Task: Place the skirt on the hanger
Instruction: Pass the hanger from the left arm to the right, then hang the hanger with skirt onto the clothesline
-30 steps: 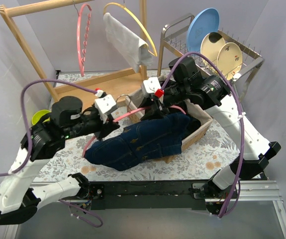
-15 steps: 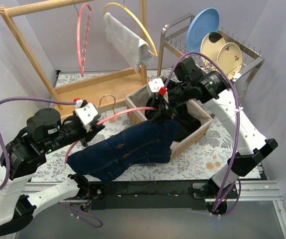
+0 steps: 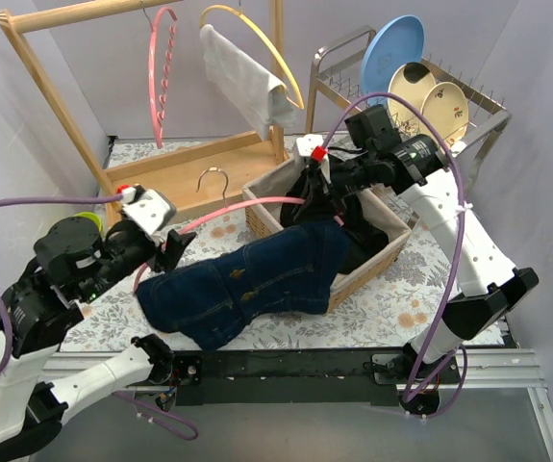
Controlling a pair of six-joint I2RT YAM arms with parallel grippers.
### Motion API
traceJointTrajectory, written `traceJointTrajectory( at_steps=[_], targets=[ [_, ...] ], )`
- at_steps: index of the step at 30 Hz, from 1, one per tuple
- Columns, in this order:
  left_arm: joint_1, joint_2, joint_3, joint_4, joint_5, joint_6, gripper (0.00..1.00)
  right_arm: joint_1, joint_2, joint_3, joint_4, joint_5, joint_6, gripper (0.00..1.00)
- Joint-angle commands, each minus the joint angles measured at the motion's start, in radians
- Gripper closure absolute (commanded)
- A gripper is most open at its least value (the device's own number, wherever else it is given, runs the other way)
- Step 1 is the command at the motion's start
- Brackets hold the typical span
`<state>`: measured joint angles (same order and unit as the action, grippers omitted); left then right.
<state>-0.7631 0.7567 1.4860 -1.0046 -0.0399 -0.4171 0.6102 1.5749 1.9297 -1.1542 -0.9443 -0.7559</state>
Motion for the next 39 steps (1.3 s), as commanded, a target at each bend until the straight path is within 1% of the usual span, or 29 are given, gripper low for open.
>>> traceJointTrajectory(
  at_steps=[1, 3, 4, 6, 10, 15, 18, 19, 21, 22, 25, 28, 35, 36, 39],
  targets=[
    [0.01, -0.059, 0.022, 0.155, -0.224, -0.063, 0.28, -0.112, -0.078, -0.012, 0.262, 0.08, 0.263, 0.99],
    [0.01, -0.057, 0.034, 0.159, -0.268, -0.074, 0.13, -0.113, -0.079, 0.012, 0.315, 0.184, 0.322, 0.99],
    [0.01, -0.056, 0.048, 0.155, -0.303, -0.087, 0.1, -0.113, -0.075, 0.024, 0.361, 0.217, 0.372, 0.99],
    [0.011, -0.059, 0.054, 0.149, -0.33, -0.092, 0.07, -0.113, -0.069, 0.07, 0.408, 0.295, 0.42, 0.99],
    [0.01, -0.104, 0.022, 0.162, -0.356, -0.112, 0.03, -0.113, -0.02, 0.159, 0.506, 0.384, 0.512, 0.99],
    [0.008, -0.178, -0.065, 0.185, -0.357, -0.153, 0.02, -0.104, 0.025, 0.235, 0.596, 0.459, 0.59, 0.99],
    [0.005, -0.215, -0.111, 0.189, -0.35, -0.192, 0.02, -0.075, 0.059, 0.301, 0.649, 0.55, 0.616, 0.99],
    [0.005, -0.223, -0.122, 0.189, -0.348, -0.206, 0.02, -0.064, 0.08, 0.316, 0.674, 0.612, 0.622, 0.99],
    [0.005, -0.238, -0.139, 0.19, -0.336, -0.235, 0.02, -0.034, 0.1, 0.356, 0.705, 0.674, 0.625, 0.99],
    [0.004, -0.241, -0.159, 0.192, -0.334, -0.241, 0.02, -0.024, 0.124, 0.371, 0.729, 0.74, 0.626, 0.99],
    [0.004, -0.249, -0.184, 0.196, -0.328, -0.258, 0.02, -0.001, 0.187, 0.434, 0.757, 0.843, 0.616, 0.99],
    [0.005, -0.247, -0.194, 0.196, -0.322, -0.268, 0.02, 0.003, 0.217, 0.434, 0.819, 0.9, 0.612, 0.99],
    [0.004, -0.253, -0.22, 0.201, -0.313, -0.281, 0.02, 0.006, 0.277, 0.511, 0.869, 0.94, 0.607, 0.99],
    [0.004, -0.252, -0.227, 0.202, -0.313, -0.284, 0.02, 0.006, 0.283, 0.514, 0.879, 0.979, 0.604, 0.99],
    [0.004, -0.257, -0.246, 0.21, -0.307, -0.292, 0.02, 0.008, 0.303, 0.538, 0.916, 1.01, 0.59, 0.99]
  ],
)
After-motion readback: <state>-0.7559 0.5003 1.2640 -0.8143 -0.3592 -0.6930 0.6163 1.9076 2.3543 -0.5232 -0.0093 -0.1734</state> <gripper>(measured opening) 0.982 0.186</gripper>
